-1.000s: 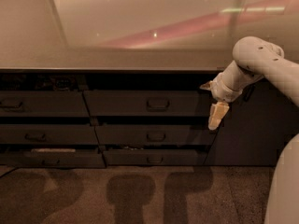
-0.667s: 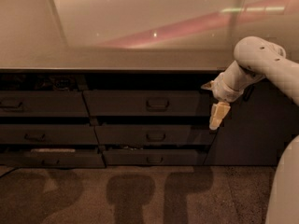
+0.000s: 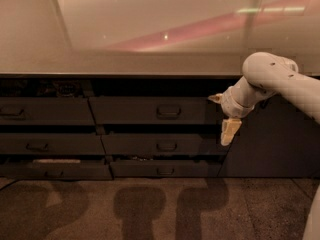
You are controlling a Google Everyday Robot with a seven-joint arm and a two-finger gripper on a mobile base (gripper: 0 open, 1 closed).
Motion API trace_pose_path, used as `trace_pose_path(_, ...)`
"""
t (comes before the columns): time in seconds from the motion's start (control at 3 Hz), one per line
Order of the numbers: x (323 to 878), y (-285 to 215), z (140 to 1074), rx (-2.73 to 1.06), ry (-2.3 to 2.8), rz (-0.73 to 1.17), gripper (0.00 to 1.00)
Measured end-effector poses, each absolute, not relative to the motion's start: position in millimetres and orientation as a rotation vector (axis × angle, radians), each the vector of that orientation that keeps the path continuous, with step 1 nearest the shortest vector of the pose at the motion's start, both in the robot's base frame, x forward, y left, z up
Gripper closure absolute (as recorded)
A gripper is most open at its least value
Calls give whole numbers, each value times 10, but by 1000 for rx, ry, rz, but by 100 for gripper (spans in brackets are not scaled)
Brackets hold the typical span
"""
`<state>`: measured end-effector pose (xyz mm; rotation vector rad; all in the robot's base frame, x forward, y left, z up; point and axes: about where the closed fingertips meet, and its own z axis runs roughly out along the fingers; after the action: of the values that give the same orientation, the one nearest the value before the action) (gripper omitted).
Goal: Open top drawer
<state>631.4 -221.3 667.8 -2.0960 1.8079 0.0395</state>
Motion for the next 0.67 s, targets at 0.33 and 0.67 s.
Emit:
trace_pose_path(0.33, 6314, -2213, 6678, -2096, 1808, 40, 0)
trace_pose_path(0.67, 6371, -2289, 6628, -2048, 1927, 67, 0)
